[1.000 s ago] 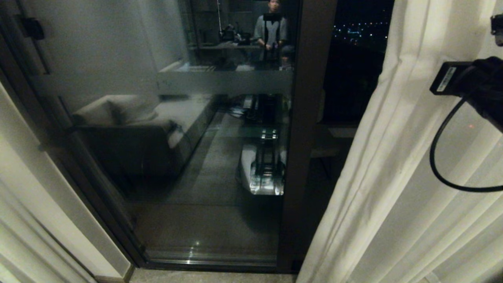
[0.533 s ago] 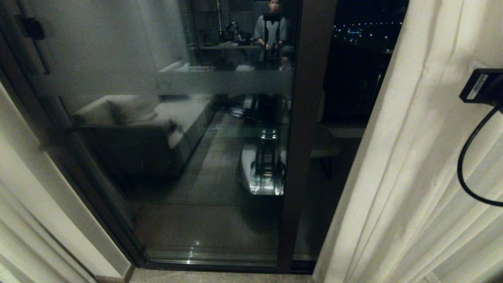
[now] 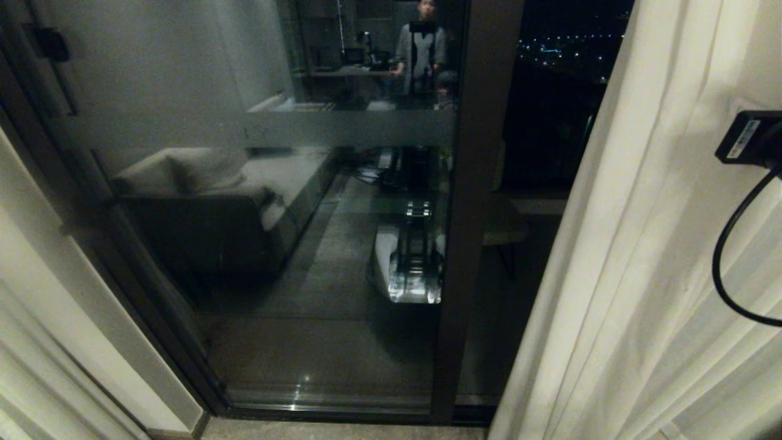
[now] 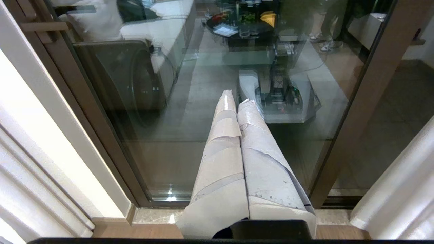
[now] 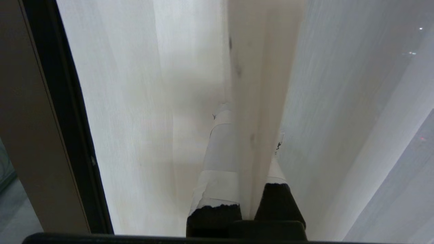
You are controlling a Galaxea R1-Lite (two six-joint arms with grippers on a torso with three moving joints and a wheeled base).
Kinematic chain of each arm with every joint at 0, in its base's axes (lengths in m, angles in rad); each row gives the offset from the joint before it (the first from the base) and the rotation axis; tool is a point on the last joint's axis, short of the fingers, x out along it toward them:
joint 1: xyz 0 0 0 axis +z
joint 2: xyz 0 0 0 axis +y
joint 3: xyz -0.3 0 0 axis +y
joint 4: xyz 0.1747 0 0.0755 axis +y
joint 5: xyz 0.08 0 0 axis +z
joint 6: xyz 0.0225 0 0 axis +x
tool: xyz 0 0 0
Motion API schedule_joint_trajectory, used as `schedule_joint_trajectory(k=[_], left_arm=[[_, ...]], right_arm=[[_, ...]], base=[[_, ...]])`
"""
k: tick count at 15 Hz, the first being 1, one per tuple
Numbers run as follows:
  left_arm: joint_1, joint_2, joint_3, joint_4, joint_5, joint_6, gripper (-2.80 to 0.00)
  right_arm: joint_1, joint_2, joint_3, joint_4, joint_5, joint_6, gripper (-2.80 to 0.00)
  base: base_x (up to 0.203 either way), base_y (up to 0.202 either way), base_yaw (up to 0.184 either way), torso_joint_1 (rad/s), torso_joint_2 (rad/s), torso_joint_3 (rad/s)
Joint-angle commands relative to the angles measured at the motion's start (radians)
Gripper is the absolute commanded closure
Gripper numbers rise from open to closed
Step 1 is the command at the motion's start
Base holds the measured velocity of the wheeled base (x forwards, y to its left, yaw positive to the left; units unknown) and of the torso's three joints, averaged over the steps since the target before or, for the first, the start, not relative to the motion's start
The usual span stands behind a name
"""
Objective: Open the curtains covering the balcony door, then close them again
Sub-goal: Pull the inner curtains open on both sides
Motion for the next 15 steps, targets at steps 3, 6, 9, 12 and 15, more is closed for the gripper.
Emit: schedule_joint_trajectory(k=[3,6,9,12,15], left_arm=[[0.000,0.000,0.000,0.000,0.000,0.000,0.00],[0.000,0.000,-0.002,0.004,0.000,-0.004,0.00],[0.000,0.000,0.000,0.000,0.001,-0.014,0.00],[0.000,0.000,0.000,0.000,0.001,-0.015,0.00],[0.000,0.000,0.000,0.000,0.001,-0.015,0.00]], right_arm=[[0.001,-0.004,0.018,-0.004,0.008,0.001,0.00],[0.000,-0.010,0.018,-0.004,0.009,0.001,0.00],[0.000,-0.007,0.018,-0.007,0.009,0.002,0.00],[0.000,-0.005,0.015,-0.007,0.009,0.005,0.00],[0.000,-0.002,0.011,-0.007,0.010,0.017,0.00]], base=[[0.000,0.000,0.000,0.000,0.00,0.000],[0.000,0.000,0.000,0.000,0.00,0.000],[0.000,0.000,0.000,0.000,0.00,0.000],[0.000,0.000,0.000,0.000,0.00,0.000],[0.000,0.000,0.000,0.000,0.00,0.000]])
